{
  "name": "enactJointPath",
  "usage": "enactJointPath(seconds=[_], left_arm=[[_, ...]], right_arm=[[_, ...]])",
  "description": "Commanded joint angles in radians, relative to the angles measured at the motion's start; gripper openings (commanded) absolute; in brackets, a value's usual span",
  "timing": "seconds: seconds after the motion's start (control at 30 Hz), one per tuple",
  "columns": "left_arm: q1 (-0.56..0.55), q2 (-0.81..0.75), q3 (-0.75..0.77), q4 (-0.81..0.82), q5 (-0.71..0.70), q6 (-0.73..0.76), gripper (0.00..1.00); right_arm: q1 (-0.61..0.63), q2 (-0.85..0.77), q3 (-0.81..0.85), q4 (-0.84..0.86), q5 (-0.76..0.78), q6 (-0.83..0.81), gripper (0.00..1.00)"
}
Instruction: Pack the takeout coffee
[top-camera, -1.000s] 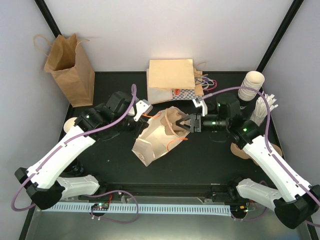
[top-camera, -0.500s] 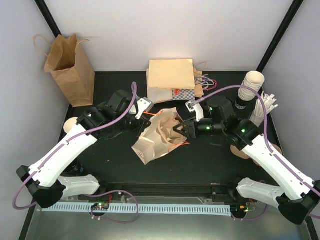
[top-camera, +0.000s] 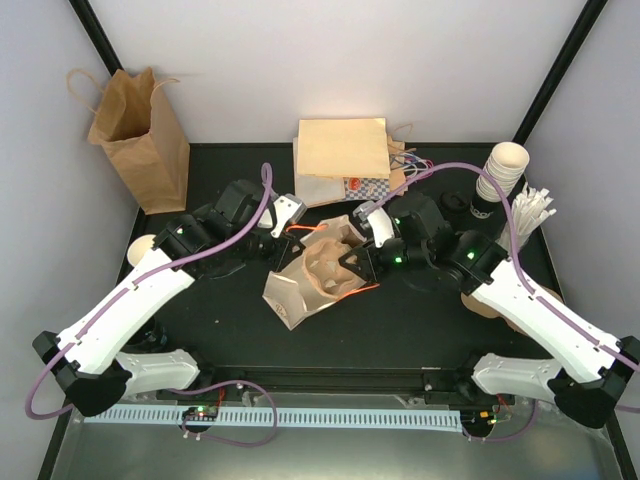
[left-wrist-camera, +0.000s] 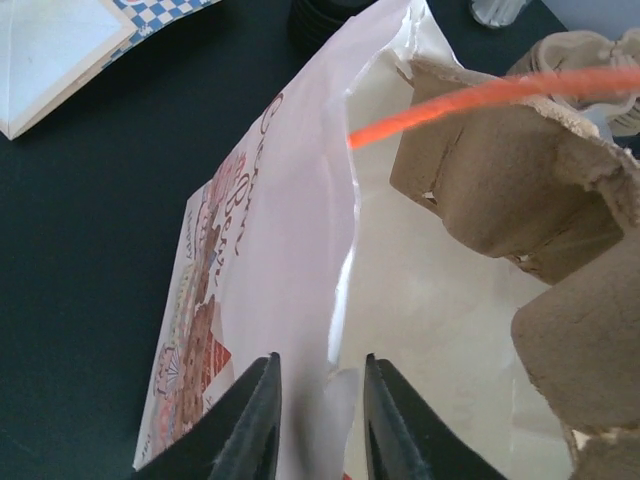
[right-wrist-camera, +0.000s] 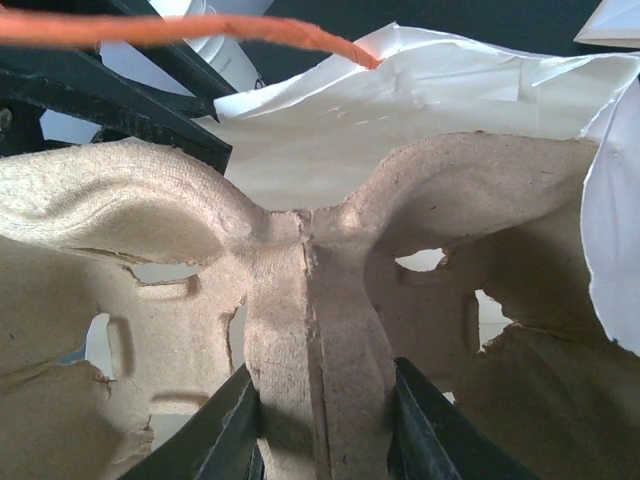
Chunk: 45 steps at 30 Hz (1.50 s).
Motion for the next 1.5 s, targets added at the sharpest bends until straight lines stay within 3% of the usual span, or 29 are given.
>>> enactJointPath(seconds=[0.0,0.17,0.37,0.43,0.5,0.7,0.9,1.2,1.47], left_arm=[[-0.002,-0.01,0.049,-0.023,-0.002,-0.027,0.29],[-0.001,-0.034,0.073,-0.08,0.009,-0.042,0.47],[-0.001,-0.115,0.077,-0.08,0.064,-0.054,0.89],[-0.001,-0.132,0.094,-0.087,0.091,-0.054,0.97],[-0.001,-0.14,0.118,-0.097,0.117,-0.056,0.98],[0.0,-0.143,0.155,-0.094,0.174,-0.08,0.97],[0.001,-0.141,0.178,-0.112,0.008,-0.067,0.92],[0.0,-0.025,0.153,-0.049,-0.044,-0.015,0.67],[0.001,-0.019,0.135,-0.005,-0.136,-0.026,0.37]], right_arm=[[0.025,0.021,0.04,-0.067,0.082,-0.042,0.32],[0.035,0.044,0.061,-0.082,0.102,-0.059,0.32],[0.036,0.066,0.071,-0.081,0.12,-0.074,0.32],[0.037,0.077,0.077,-0.08,0.124,-0.079,0.32],[0.037,0.089,0.083,-0.079,0.125,-0.083,0.32],[0.037,0.12,0.094,-0.068,0.129,-0.093,0.32],[0.055,0.141,0.122,-0.088,0.157,-0.108,0.32],[0.096,0.166,0.149,-0.11,0.221,-0.13,0.32],[0.105,0.174,0.159,-0.11,0.271,-0.162,0.31]])
